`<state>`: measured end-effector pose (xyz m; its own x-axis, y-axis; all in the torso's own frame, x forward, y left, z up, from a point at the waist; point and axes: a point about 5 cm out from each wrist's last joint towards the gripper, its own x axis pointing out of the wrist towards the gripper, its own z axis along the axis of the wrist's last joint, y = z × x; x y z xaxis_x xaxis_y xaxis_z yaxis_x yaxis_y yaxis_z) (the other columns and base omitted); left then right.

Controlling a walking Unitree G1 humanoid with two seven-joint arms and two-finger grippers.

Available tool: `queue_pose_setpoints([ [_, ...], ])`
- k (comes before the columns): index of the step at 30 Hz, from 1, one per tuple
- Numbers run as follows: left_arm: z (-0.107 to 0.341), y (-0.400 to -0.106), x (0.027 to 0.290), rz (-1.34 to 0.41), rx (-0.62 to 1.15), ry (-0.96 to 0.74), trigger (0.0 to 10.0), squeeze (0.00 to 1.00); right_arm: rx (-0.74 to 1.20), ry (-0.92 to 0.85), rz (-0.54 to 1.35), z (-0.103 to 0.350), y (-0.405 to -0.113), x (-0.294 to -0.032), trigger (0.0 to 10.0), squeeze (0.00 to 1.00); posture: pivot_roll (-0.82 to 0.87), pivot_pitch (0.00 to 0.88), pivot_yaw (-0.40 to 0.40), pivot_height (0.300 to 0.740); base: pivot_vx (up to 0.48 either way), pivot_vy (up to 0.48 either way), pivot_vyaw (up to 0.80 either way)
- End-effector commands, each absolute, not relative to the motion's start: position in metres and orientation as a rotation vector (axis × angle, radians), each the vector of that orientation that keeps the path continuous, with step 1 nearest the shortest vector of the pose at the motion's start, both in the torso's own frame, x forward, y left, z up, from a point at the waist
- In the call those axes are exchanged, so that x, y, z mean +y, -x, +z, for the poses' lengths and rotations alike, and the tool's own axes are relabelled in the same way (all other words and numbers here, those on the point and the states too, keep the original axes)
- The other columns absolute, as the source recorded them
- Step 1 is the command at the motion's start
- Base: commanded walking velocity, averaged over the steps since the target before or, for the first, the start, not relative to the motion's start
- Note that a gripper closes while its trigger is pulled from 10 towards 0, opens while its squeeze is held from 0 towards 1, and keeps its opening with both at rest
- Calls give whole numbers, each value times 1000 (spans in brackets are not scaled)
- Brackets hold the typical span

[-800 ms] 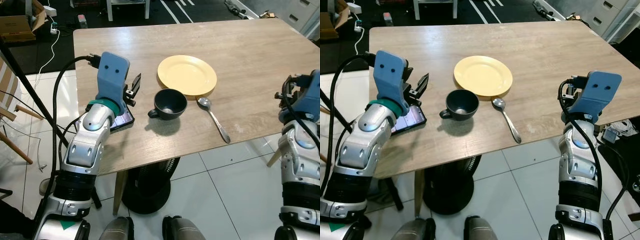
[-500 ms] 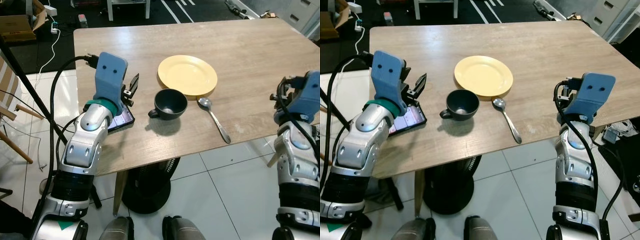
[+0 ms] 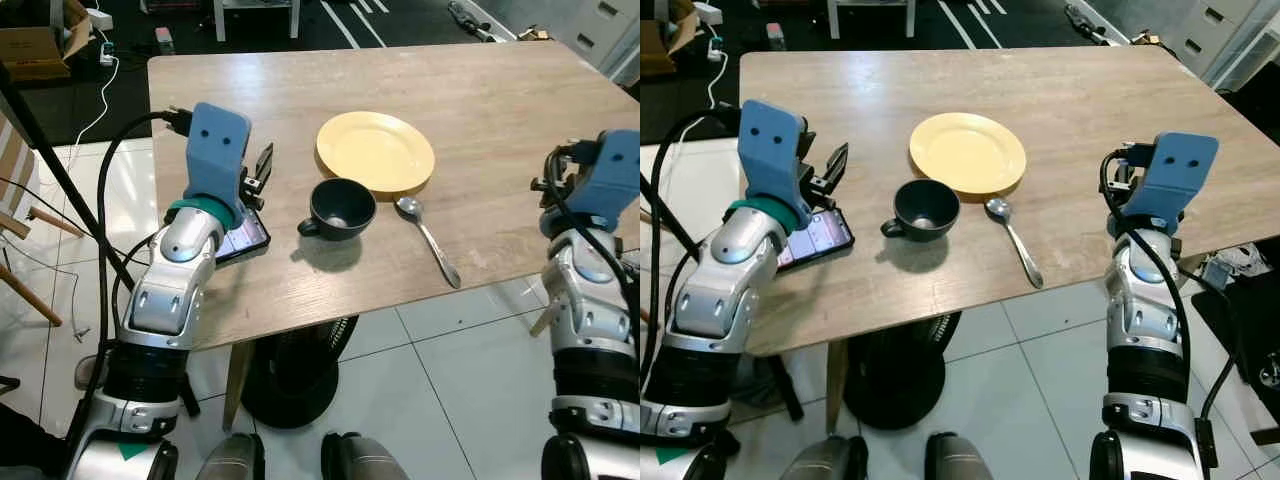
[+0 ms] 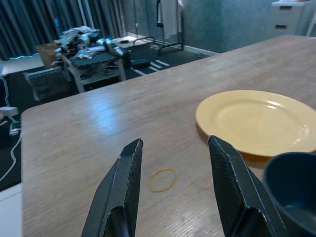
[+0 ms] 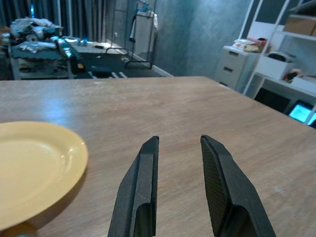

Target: Setting the table

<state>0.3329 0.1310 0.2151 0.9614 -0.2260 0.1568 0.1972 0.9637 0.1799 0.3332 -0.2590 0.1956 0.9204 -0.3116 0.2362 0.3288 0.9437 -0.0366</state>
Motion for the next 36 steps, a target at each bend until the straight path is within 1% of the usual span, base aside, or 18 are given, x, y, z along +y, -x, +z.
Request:
queue_pose_setpoints([
  [1,209,-332,132,-210,-156,-165,10000,0,-225,76,-343,193,-331,-262,10000,0,18,7,-52,740,0,0,0],
  [13,209,-333,133,-204,-149,-160,10000,0,-222,74,-351,191,-331,-264,10000,0,19,10,-42,740,0,0,0],
  [17,207,-333,139,-188,-137,-167,10000,0,-216,71,-349,188,-331,-263,10000,0,21,13,-42,740,0,0,0],
  [24,205,-333,140,-186,-129,-169,10000,0,-217,71,-341,188,-330,-261,10000,0,18,12,-40,740,-286,0,0],
  [31,204,-330,145,-171,-126,-178,10000,0,-213,63,-267,187,-334,-248,10000,0,38,11,-54,740,-311,0,0],
  [32,204,-328,148,-160,-130,-184,10000,0,-211,58,-182,185,-337,-233,10000,0,52,8,-61,740,-311,0,0],
  [35,205,-328,149,-157,-131,-185,10000,0,-210,57,-160,185,-337,-229,10000,0,52,8,-61,740,-311,0,0],
  [36,205,-328,150,-152,-132,-187,10000,0,-209,55,-119,184,-338,-223,10000,0,57,6,-63,740,-311,0,0],
])
